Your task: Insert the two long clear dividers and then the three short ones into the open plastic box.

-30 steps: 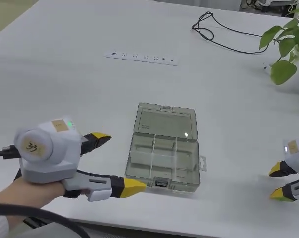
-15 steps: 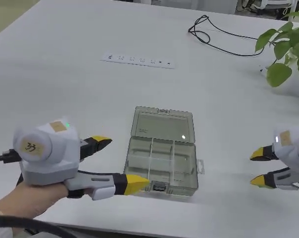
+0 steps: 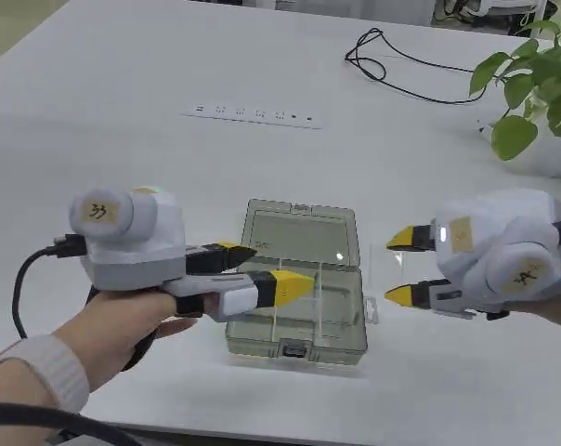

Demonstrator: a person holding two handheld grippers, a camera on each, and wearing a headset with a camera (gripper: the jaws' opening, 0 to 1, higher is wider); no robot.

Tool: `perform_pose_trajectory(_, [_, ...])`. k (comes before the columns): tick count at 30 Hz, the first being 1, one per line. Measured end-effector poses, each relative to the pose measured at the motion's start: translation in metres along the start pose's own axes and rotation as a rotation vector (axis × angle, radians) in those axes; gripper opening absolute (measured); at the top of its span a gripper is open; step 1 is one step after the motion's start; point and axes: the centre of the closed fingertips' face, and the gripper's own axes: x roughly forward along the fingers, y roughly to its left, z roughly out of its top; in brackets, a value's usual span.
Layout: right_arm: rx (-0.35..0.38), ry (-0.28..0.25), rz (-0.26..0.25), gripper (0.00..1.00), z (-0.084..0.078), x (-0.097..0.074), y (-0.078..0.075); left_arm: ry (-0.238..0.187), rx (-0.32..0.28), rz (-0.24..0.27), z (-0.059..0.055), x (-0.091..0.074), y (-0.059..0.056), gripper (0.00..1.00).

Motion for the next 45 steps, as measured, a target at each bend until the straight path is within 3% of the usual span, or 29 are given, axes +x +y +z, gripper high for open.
perform_pose_trajectory(4, [-0.047,-0.010,-0.030,0.32,0.016,0.006,-0.005,0.011,-0.041,-0.019,0.000,0.012,-0.005,0.50])
perform_pose_trajectory(6, [-0.069,-0.018,-0.035,0.32,0.023,0.010,-0.005,0.049,-0.073,-0.023,-0.006,0.017,-0.007,0.47])
perform_pose_trajectory(9, [-0.102,-0.015,-0.044,0.32,0.030,0.015,-0.006,0.060,-0.113,-0.036,-0.009,0.022,-0.009,0.40])
perform_pose_trajectory(12, [-0.115,-0.019,-0.048,0.32,0.037,0.017,-0.006,0.066,-0.112,-0.023,-0.011,0.023,-0.006,0.31])
perform_pose_trajectory(20, [-0.137,-0.019,-0.029,0.32,0.049,0.024,0.003,0.065,-0.192,-0.024,-0.013,0.023,-0.006,0.09])
perform_pose_trajectory(31, [-0.150,-0.026,-0.019,0.32,0.058,0.026,0.010,0.086,-0.234,-0.049,-0.018,0.023,-0.013,0.00])
perform_pose_trajectory(41, [-0.181,-0.030,-0.029,0.33,0.061,0.021,0.011,0.079,-0.291,-0.075,-0.017,0.020,-0.017,0.00])
perform_pose_trajectory(42, [-0.210,-0.032,-0.030,0.33,0.061,0.021,0.012,0.078,-0.290,-0.077,-0.017,0.019,-0.017,0.00])
perform_pose_trajectory(43, [-0.224,-0.033,-0.024,0.34,0.060,0.021,0.013,0.079,-0.284,-0.077,-0.017,0.019,-0.017,0.00])
perform_pose_trajectory(45, [-0.168,-0.061,-0.002,0.42,0.063,0.021,0.015,0.077,-0.255,-0.092,-0.017,0.016,-0.020,0.00])
